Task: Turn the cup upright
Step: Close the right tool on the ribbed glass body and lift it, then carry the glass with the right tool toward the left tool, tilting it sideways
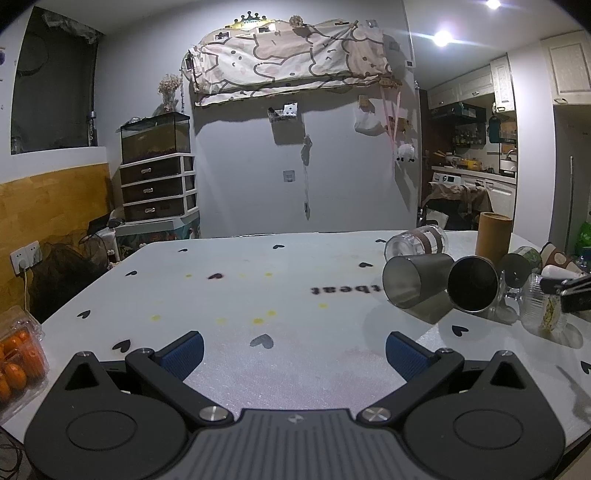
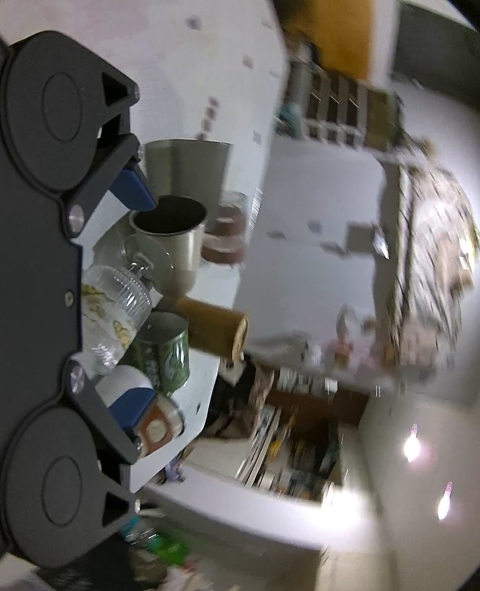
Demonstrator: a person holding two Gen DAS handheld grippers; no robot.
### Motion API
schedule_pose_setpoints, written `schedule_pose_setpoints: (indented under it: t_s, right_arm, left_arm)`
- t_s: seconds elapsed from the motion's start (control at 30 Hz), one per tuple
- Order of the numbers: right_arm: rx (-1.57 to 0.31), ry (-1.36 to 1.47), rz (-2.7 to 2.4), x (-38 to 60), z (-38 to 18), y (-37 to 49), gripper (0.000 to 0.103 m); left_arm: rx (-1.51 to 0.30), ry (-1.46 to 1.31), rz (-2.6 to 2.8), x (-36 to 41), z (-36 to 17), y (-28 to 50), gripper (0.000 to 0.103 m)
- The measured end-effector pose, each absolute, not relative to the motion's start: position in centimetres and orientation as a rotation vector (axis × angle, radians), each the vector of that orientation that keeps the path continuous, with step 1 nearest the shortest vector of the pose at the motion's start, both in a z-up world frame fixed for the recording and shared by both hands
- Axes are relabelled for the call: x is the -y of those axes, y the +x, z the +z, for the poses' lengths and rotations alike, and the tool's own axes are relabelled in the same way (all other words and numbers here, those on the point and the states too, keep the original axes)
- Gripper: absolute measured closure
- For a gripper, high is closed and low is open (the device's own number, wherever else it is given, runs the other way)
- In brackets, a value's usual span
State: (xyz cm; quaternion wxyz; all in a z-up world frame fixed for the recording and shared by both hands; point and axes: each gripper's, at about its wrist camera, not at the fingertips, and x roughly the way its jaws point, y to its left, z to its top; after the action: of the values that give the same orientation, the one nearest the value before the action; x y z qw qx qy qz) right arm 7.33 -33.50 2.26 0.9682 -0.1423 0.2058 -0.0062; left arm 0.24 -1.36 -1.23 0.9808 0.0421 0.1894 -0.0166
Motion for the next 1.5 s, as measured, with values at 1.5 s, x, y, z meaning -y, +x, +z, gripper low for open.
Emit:
schedule_pose_setpoints:
  t_s: [1.5]
  right_arm:
    - [-0.499,-0.991,0.649,21.9,-1.6,2.7,0.029]
  left_arm:
    - [-0.433,0.078,-0.068,0.4,-1.9,1.7,0.000]
